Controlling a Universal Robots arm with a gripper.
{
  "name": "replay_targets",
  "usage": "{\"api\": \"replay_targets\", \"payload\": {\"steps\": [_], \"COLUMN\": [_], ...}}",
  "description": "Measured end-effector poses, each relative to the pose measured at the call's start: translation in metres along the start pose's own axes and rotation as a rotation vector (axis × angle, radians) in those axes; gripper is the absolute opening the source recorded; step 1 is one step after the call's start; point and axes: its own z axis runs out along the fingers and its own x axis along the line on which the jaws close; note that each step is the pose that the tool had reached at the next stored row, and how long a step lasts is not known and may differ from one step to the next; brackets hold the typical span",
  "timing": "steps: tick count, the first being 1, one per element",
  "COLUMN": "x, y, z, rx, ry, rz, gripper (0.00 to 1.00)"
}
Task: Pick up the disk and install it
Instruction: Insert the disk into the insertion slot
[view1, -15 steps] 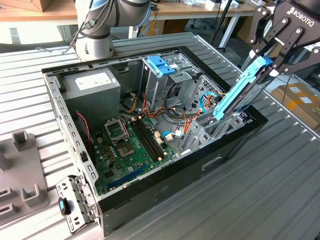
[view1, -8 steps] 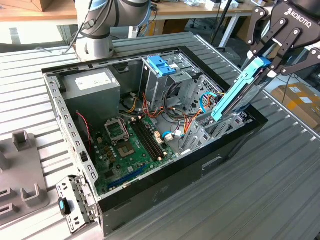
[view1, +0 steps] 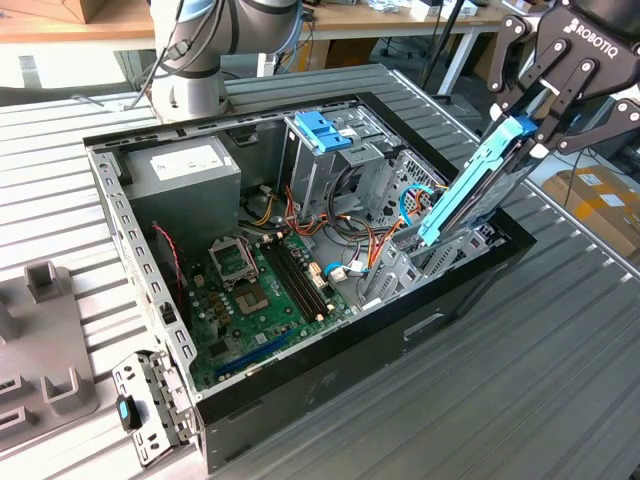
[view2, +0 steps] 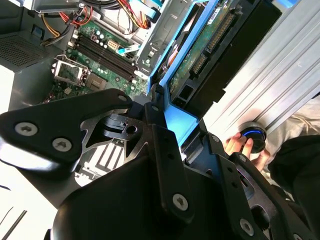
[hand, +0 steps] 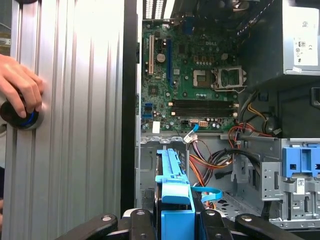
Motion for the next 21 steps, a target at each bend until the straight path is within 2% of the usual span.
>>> {"api": "replay_targets", "payload": {"steps": [8, 21], "x": [0.0000, 0.0001], "y": [0.0065, 0.0137], "z": [0.0021, 0.0047], "rx": [0.0000, 0.0000], "ry": [0.0000, 0.0000], "rz": [0.000, 0.000], "gripper": [0.37, 0.37]}}
